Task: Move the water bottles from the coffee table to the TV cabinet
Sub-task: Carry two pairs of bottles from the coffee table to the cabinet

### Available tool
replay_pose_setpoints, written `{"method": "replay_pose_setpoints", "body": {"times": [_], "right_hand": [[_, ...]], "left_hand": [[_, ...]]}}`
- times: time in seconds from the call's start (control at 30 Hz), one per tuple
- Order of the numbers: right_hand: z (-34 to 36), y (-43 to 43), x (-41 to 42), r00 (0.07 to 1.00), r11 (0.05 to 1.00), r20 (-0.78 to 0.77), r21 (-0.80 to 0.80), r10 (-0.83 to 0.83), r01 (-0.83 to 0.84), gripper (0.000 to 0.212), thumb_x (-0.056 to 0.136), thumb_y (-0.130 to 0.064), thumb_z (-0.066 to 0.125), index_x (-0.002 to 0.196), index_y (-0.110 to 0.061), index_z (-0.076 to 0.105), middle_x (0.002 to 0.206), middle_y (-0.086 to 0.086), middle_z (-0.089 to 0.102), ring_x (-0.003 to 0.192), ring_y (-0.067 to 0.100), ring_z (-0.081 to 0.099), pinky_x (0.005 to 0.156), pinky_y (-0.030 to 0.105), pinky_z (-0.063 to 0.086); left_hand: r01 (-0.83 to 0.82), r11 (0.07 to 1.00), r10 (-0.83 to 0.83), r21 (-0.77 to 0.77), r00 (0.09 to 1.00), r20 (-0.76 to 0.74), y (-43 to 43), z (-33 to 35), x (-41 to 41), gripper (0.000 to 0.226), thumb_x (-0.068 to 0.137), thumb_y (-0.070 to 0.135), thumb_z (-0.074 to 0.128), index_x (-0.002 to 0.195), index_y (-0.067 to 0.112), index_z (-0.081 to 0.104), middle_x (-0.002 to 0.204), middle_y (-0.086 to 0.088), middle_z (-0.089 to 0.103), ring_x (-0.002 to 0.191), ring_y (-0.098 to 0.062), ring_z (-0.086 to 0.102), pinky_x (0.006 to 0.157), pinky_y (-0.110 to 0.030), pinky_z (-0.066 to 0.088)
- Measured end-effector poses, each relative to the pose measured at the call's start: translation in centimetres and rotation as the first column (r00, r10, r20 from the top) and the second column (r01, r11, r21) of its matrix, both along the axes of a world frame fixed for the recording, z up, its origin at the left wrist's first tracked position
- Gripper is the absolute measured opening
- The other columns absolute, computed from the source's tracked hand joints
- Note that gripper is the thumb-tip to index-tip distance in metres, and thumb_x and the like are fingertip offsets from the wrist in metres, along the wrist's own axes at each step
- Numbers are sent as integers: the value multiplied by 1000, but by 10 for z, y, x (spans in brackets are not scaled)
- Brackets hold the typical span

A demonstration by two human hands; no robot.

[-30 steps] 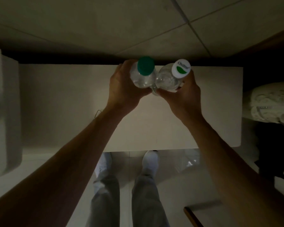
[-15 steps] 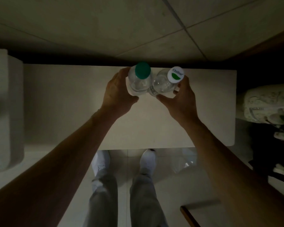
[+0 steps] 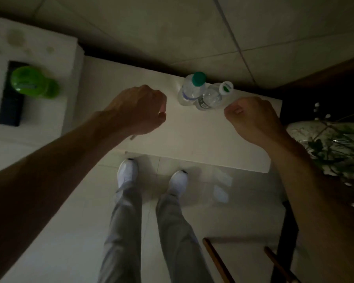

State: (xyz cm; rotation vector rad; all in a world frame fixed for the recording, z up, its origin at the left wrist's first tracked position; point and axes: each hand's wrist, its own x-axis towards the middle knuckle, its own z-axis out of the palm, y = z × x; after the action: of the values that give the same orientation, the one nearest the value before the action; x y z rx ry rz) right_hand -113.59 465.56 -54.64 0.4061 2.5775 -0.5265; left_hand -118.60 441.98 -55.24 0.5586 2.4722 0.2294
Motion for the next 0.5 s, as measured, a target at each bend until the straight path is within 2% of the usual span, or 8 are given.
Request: {"method": "replay_pose_setpoints", "body": {"times": [0.07,0.2,0.3,0.37,0.43,0.5], "right_hand": [[26,-19,1,996,995,-11,-43,92,-92,29,95,-27,54,94,-3,71,97,16,70,92,31,64,81,41,53],[81,-66,9,976,952,-91,-220,197,-213,32,95,-32,58,118,-13,66,117,7,68,100,15,60,91,32,50],[120,-96,18,954,920,-103,-252,281,-299,33,95,-31,58,122,-14,64,119,3,67,97,7,55,85,21,44],[143,-113,25,934,903,-98,-236,344,-358,32,95,-30,57,121,-12,64,121,5,67,102,12,59,87,26,47],[166,-130,33,912,885,-83,-221,401,-409,31,96,-31,56,119,-11,65,120,8,67,106,19,62,91,34,51],[188,-148,44,882,858,-62,-209,468,-470,31,96,-30,55,117,-9,65,116,10,68,103,21,63,87,37,53]], "left_hand": [[18,999,-18,-35,1000,10,-10,31,12,28,94,34,49,101,14,66,95,-4,70,84,-19,65,70,-31,47],[-37,999,37,-4,999,-13,-34,94,39,33,96,36,46,102,11,66,93,-5,69,84,-19,65,72,-30,45],[-138,990,139,37,989,-45,-56,138,64,32,96,36,46,106,11,64,97,-4,68,86,-17,63,72,-28,41],[-211,976,214,56,976,-43,-72,166,82,32,97,35,46,110,11,62,101,-6,67,88,-17,62,73,-27,41],[-274,959,276,73,961,-21,-88,192,101,33,96,37,46,112,12,61,105,-6,67,91,-18,63,77,-29,48],[-327,942,328,76,945,0,-104,218,122,33,96,38,47,115,13,59,106,-5,66,92,-18,63,80,-32,51]]}}
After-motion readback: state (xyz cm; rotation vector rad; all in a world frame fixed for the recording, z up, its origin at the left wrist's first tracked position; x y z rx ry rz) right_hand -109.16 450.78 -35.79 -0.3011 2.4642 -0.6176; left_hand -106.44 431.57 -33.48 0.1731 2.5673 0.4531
